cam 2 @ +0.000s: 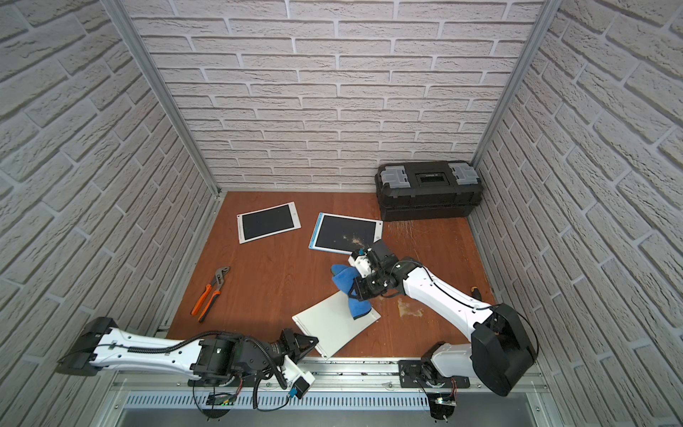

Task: Wipe the drawing tablet
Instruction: Pick up the cleaning item at the center of the board, then wipe the dirt from the drawing tablet.

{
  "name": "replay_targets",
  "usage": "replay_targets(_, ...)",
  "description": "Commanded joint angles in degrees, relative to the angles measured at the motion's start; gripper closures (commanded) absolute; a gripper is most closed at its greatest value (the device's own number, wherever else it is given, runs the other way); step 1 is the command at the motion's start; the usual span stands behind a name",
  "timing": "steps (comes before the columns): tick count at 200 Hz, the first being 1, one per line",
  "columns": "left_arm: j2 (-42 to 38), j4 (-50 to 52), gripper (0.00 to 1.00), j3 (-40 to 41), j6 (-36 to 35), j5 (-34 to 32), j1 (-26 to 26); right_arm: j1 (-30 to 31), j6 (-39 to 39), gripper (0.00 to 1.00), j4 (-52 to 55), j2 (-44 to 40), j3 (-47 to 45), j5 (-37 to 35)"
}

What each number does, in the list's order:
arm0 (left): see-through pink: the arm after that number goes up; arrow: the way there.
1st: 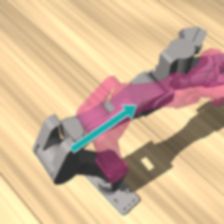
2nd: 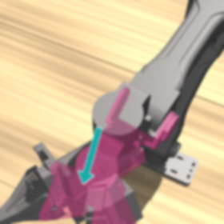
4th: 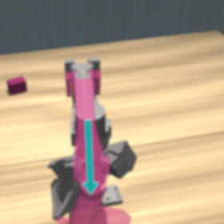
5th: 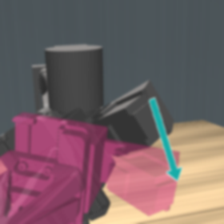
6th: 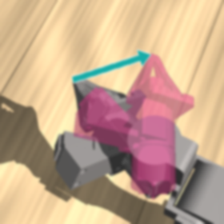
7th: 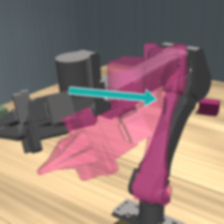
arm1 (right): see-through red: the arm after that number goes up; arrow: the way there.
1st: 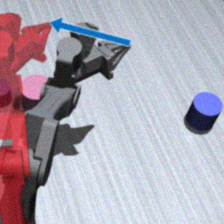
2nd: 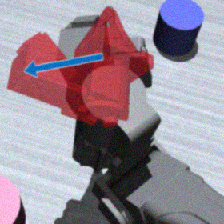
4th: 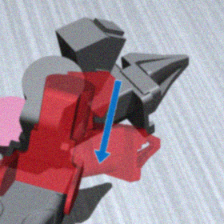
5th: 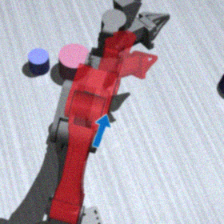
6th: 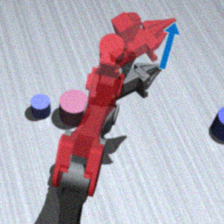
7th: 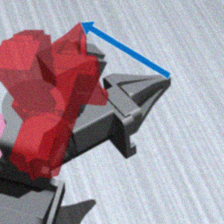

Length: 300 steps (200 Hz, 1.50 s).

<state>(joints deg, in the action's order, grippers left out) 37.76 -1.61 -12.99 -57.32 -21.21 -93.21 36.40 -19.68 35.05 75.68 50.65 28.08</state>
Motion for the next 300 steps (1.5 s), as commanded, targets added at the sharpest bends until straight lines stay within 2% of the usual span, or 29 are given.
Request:
replay_targets(1, -0.9, 0.4, 1.0, -1.2, -2.1, 2.1, -0.4, 4.5, -1.5, 0.97, -4.1, -1.5, -0.8, 9.9)
replay_targets(25, -1.5, 2.0, 1.0, -1.7, -2.8, 0.6, -0.4, 9.1, -1.5, 0.97, -5.4, 0.4, -1.3, 15.3)
replay_targets(40, -1.5, 2.9, 1.0, -1.9, -3.5, -0.1, -0.4, 11.0, -1.2, 0.97, -5.3, 4.1, -1.6, 15.7)
replay_targets(64, -0.6, 2.6, 1.0, -1.8, -3.8, -0.7, -0.3, 9.8, -3.2, 0.98, -7.6, 12.3, -2.5, 12.6)
replay_targets(80, -0.1, 2.4, 1.0, -1.6, -3.8, -0.7, -0.4, 6.4, -6.0, 0.98, -10.5, 17.2, -3.1, 11.9)
replay_targets(114, -0.8, 2.6, 1.0, -1.4, -3.5, -0.7, -0.4, -5.3, -8.7, 0.97, -8.0, 20.5, -4.7, -2.2)
replay_targets(131, -1.4, 2.8, 1.0, -1.4, -3.4, -0.8, -0.4, -6.2, -8.5, 0.97, -5.1, 19.3, -3.9, -9.7)
replay_targets(147, -1.8, 3.0, 1.0, -1.4, -3.4, -1.0, -0.4, -5.7, -8.3, 0.97, -3.9, 18.2, -3.2, -10.5)
replay_targets(164, -1.8, 2.9, 1.0, -1.3, -3.4, -0.9, -0.4, -2.9, -7.6, 0.97, -1.6, 16.9, -2.0, -12.7)
replay_targets(177, -1.4, 2.7, 1.0, -1.2, -3.5, -1.1, -0.4, 1.3, -5.9, 0.97, -0.2, 16.1, -0.5, -11.6)
replay_targets(200, -0.4, 2.7, 1.0, -1.3, -3.5, -1.3, -0.4, 11.4, -3.2, 0.97, 0.9, 15.7, 2.7, -3.7)
replay_targets(221, -0.1, 2.6, 1.0, -1.4, -3.6, -1.4, -0.3, 19.9, -4.0, 0.97, -0.5, 14.7, 4.4, 2.4)
replay_targets(237, -0.1, 2.7, 1.0, -1.4, -3.7, -1.7, -0.3, 24.2, -5.8, 0.97, -1.9, 13.9, 4.4, 5.2)
replay_targets(252, 0.0, 2.8, 1.0, -1.5, -3.8, -1.9, -0.3, 25.9, -7.5, 0.97, -3.5, 13.0, 2.5, 6.9)
replay_targets(264, 0.1, 2.8, 1.0, -1.6, -3.8, -1.8, -0.3, 24.7, -8.5, 0.97, -2.7, 12.1, 0.4, 4.1)
replay_targets(275, 0.2, 2.8, 1.0, -1.6, -3.8, -1.8, -0.2, 21.3, -9.2, 0.97, -1.4, 11.8, -2.0, 1.3)
replay_targets(300, 0.1, 3.1, 1.0, -1.7, -3.7, -1.9, -0.3, 6.1, -11.2, 0.97, -1.4, 10.4, -10.2, -2.3)
